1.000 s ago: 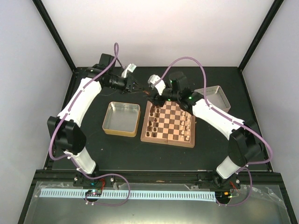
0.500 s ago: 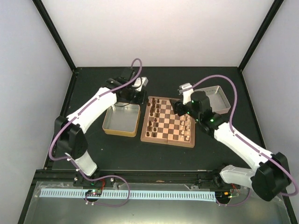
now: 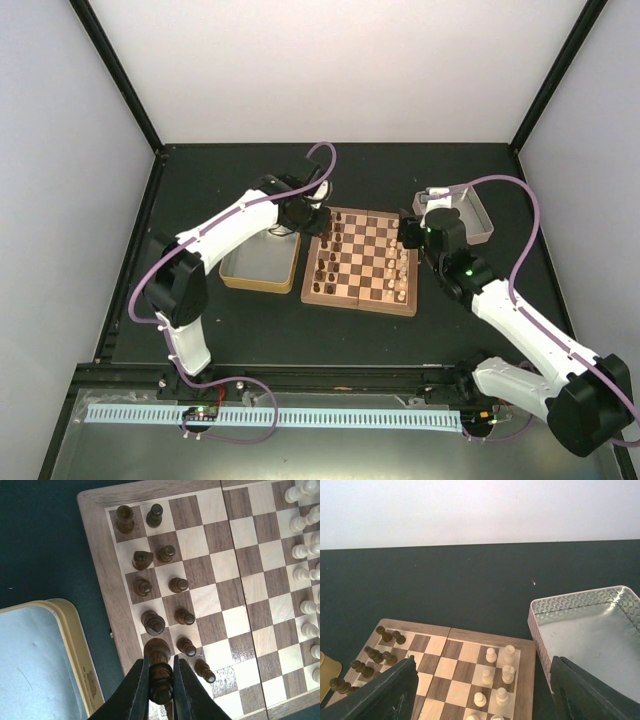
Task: Set up the chess pieces on the board
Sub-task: Place the chess piece on the chessboard.
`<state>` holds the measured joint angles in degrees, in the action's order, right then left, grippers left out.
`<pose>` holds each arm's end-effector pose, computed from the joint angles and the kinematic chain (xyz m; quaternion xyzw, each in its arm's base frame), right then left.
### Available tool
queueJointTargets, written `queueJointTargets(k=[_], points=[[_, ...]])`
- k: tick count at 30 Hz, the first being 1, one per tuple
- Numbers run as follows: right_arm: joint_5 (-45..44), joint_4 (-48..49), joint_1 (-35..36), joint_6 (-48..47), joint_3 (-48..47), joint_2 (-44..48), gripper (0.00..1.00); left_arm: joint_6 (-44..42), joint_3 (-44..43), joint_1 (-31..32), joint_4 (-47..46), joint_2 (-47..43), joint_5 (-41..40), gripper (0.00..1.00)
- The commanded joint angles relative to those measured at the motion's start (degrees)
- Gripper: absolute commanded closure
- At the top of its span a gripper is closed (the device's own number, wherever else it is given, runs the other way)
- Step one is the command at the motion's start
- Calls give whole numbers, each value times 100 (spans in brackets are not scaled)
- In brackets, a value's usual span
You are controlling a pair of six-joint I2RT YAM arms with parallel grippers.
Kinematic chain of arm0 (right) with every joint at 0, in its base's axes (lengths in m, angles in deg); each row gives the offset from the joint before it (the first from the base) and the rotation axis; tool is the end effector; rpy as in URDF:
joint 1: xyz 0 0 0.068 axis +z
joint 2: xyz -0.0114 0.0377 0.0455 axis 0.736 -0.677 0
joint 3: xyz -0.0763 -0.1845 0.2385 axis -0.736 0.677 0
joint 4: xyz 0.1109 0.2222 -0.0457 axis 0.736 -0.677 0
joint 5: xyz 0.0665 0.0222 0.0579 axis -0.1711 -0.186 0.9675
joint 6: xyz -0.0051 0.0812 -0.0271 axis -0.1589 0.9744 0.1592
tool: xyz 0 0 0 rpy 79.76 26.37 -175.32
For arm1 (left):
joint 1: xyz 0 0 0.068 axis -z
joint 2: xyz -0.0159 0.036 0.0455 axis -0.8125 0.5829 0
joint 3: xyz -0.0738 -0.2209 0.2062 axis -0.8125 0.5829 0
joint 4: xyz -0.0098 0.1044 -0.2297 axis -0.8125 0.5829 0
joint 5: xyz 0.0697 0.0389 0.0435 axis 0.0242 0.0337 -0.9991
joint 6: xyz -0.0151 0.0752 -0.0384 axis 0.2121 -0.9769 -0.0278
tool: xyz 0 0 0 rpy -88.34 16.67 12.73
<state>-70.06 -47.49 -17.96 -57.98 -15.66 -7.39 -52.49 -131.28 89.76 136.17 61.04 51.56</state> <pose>0.2210 0.0963 0.3028 -0.0025 0.8346 0.0806 0.5449 0.3249 -0.2369 0.2710 0.1456 0.9621 -0.1324 0.1890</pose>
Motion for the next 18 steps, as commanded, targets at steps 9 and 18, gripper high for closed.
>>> queueJointTargets(k=[9,18], points=[[-207,-62,-27,-47,-212,-279,27,-221,573,120,-408,-22,34,98],[-5,-3,-34,11,-180,-410,27,-231,821,177,-1044,176,273,99]])
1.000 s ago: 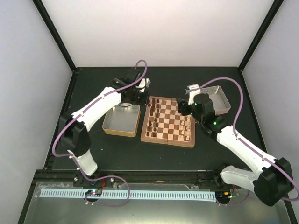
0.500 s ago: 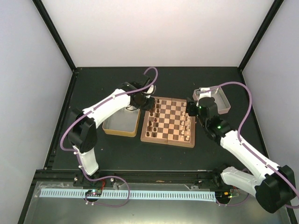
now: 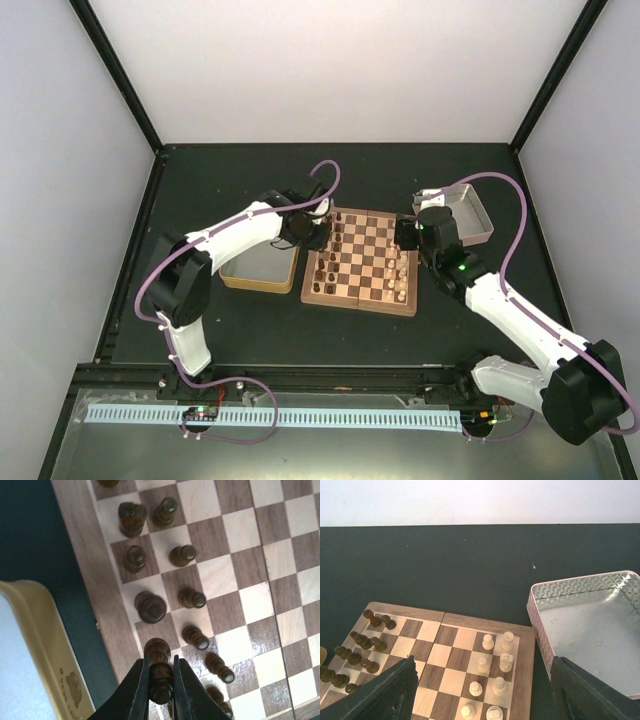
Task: Set up the chess pieces on the board
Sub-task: Place the chess piece on the chessboard.
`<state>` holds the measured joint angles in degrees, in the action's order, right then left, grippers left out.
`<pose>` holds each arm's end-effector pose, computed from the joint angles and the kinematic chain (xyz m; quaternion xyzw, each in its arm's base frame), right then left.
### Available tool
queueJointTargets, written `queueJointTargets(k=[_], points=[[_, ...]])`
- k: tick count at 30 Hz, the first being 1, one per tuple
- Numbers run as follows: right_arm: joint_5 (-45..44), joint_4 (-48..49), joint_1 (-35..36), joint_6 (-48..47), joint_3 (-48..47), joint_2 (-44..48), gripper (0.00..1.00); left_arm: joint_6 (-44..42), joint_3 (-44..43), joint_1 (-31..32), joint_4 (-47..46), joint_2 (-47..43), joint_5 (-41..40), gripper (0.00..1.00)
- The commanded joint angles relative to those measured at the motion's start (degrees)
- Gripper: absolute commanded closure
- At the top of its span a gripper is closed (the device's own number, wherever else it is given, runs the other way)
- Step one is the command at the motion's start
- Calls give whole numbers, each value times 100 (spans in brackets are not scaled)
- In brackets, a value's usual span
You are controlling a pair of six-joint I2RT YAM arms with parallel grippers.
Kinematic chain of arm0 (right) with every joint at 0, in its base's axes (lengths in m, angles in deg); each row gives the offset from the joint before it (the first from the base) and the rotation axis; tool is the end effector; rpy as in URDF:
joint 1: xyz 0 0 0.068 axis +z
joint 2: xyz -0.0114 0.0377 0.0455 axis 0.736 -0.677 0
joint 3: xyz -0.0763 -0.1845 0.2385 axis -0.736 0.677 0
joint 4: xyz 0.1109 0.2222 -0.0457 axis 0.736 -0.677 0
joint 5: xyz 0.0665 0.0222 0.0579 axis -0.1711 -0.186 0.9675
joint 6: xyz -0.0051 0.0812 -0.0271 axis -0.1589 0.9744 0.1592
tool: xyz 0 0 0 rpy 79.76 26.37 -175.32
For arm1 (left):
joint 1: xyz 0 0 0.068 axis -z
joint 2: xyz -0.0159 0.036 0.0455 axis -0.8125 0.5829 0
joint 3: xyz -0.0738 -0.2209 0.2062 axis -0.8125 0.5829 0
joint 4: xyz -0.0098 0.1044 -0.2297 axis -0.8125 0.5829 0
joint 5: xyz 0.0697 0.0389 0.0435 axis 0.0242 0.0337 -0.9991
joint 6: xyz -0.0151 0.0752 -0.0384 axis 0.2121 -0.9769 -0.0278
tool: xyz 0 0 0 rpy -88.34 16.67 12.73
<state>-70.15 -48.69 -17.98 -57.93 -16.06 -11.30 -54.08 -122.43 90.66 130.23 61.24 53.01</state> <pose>0.2312 0.1018 0.2873 -0.0097 0.8550 0.0632 0.5147 0.3120 -0.2377 0.2293 0.1690 0.9637 -0.1305 0.1604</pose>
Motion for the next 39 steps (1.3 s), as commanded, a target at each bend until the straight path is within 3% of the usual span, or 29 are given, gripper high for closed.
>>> queueJointTargets(k=[1,25,39], points=[[7,117,-32,8,-124,-12,27,-76,-67,91,-465,197,120,99],[-52,120,-32,-27,3,82,27,-109,-226,121,-197,588,-35,92],[-41,90,-31,-44,-72,41,27,-162,-332,111,-67,517,-3,65]])
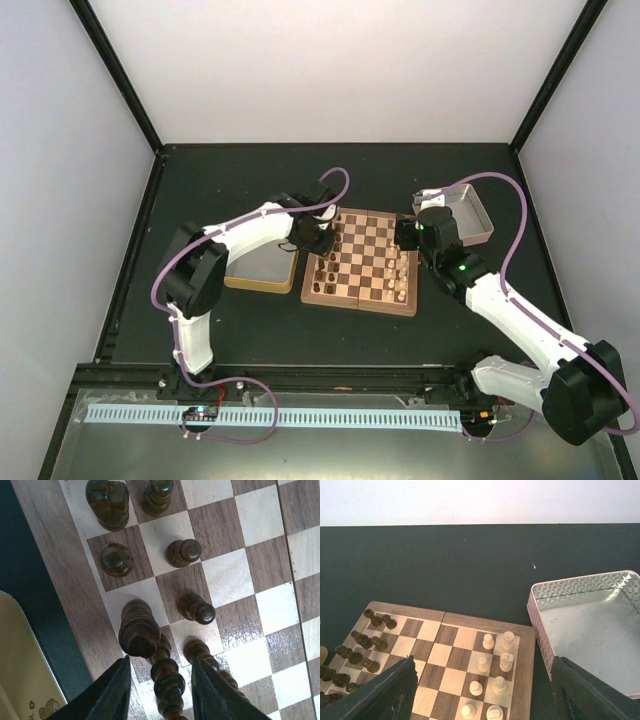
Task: Set up the chess pieces on the board
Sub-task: Place the chess piece on the chessboard, then reset both arms
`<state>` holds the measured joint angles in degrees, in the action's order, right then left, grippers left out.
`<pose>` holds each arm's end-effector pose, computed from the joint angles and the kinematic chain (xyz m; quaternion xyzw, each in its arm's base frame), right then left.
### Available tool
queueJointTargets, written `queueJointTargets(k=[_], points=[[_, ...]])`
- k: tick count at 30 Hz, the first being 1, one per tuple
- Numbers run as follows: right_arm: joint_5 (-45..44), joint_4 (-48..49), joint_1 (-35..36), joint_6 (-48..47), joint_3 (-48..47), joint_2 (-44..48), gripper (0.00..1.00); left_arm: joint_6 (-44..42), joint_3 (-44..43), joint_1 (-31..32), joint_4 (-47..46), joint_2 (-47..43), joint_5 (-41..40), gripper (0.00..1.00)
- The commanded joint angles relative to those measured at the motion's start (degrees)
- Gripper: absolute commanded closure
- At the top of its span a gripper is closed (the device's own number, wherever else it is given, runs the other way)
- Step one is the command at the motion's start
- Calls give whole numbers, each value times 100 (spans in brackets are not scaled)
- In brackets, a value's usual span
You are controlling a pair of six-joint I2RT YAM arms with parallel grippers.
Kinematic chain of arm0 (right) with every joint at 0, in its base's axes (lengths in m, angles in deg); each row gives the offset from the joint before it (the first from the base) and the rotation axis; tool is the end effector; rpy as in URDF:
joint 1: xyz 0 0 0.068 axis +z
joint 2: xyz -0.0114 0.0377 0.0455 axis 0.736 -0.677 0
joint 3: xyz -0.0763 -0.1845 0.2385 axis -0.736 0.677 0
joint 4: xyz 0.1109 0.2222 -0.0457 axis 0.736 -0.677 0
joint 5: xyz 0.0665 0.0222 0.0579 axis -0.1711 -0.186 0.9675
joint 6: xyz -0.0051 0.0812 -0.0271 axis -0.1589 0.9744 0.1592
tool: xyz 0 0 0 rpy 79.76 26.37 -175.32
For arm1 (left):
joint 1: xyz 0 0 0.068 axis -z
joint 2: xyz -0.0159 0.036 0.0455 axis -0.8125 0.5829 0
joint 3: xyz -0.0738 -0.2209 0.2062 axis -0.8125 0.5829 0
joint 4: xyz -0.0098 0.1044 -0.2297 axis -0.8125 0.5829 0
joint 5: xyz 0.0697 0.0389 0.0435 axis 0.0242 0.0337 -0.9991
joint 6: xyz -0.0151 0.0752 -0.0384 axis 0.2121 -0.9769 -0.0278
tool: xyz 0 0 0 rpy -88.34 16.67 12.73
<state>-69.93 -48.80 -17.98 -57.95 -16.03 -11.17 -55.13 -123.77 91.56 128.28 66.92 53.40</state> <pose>0.2306 0.1018 0.2873 -0.0109 0.8552 0.0647 0.5142 0.3232 -0.2546 0.2003 0.1858 0.9645 -0.1241 0.1407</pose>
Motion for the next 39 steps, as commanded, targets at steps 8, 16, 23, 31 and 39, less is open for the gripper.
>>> queueJointTargets(k=[8,16,23,31,39], points=[[-91,50,-27,-29,-98,130,27,132,-357,-18,196,-391,-42,42],[-236,-1355,-47,542,-716,384,26,462,232,-130,-150,-1969,-101,29],[-295,-2144,-58,997,-530,1503,19,476,1365,-185,-595,-4119,-751,4],[-410,-3481,-58,1306,-583,2934,11,321,2735,-188,-940,-6927,-1572,1],[-674,-4729,-56,1561,-1103,4102,0,352,2701,-192,-54,-8716,-2007,1]])
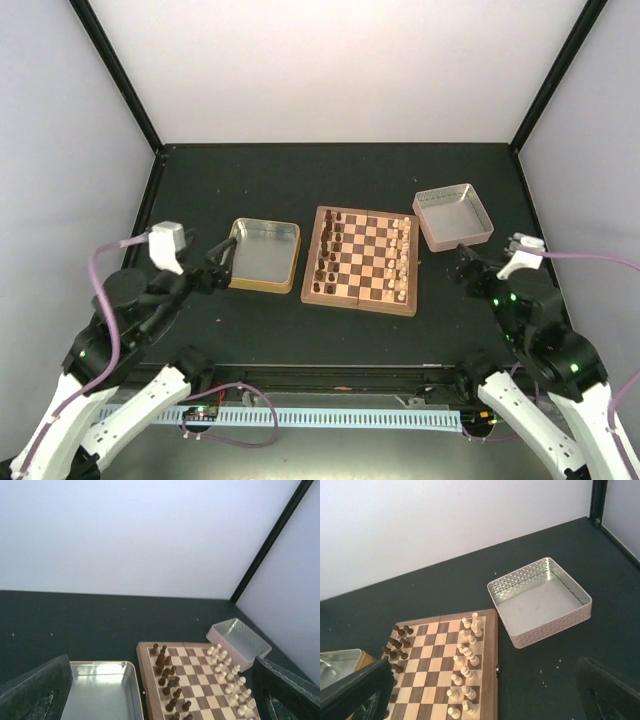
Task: Set up the chess pieces on the board
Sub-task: Reset both arms
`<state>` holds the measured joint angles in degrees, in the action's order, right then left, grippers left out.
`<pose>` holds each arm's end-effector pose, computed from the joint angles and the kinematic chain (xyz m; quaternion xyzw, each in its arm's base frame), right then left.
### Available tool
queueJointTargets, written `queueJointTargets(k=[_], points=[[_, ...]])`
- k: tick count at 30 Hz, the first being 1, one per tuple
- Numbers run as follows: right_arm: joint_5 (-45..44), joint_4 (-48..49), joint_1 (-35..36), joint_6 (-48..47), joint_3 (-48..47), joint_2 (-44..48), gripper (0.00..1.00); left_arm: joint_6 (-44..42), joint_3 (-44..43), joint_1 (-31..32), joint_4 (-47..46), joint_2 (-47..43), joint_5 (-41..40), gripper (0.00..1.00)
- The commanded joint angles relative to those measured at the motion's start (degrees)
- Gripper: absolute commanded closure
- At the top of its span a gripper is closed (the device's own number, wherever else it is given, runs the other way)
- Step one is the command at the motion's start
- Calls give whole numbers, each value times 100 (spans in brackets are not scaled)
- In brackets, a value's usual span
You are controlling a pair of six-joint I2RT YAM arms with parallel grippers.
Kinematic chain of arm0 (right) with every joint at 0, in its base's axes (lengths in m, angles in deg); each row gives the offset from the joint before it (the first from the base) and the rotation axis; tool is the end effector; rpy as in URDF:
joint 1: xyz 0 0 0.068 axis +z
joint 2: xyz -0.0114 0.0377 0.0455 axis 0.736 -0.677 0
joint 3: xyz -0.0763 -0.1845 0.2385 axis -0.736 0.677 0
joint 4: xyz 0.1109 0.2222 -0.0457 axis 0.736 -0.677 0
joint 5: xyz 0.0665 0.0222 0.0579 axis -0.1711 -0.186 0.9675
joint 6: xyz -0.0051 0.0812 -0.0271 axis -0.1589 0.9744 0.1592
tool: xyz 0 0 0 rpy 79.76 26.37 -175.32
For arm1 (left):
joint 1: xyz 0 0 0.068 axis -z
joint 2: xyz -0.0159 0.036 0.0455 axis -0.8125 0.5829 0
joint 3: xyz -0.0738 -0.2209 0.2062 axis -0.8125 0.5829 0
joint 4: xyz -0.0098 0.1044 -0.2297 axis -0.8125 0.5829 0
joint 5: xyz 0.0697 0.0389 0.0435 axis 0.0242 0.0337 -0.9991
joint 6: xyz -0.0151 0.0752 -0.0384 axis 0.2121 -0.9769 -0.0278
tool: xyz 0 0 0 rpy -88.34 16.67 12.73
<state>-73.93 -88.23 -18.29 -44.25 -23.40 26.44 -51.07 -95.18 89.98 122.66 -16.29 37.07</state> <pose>0.0722 0.0065 0.3387 0.1187 0.8193 0.1213 0.5476 0.0732 -0.0350 0.3839 0.0388 0.7574 -0.2416 0.6053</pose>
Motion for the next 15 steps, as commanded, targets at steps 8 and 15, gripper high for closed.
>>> queueJointTargets(k=[8,15], points=[[-339,-1193,-27,275,-664,902,0,-20,-197,-33,1012,-1143,-577,1],[-409,-1234,-30,378,-629,1027,0,-21,-236,-38,1167,-1179,-557,1]])
